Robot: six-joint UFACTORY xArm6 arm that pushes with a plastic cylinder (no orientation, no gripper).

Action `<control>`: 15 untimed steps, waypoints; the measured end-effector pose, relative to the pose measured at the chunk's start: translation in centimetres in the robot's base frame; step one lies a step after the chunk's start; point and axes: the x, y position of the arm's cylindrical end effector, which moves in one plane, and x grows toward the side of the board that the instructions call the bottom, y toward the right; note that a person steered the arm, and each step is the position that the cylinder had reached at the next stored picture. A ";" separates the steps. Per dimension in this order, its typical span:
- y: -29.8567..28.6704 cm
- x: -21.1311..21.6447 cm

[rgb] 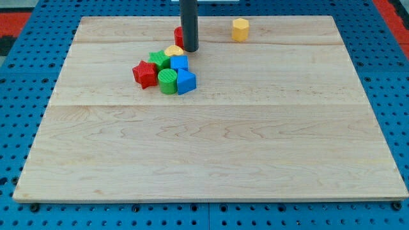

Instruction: Push red circle into the green star

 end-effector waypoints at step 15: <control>13.4 -6.0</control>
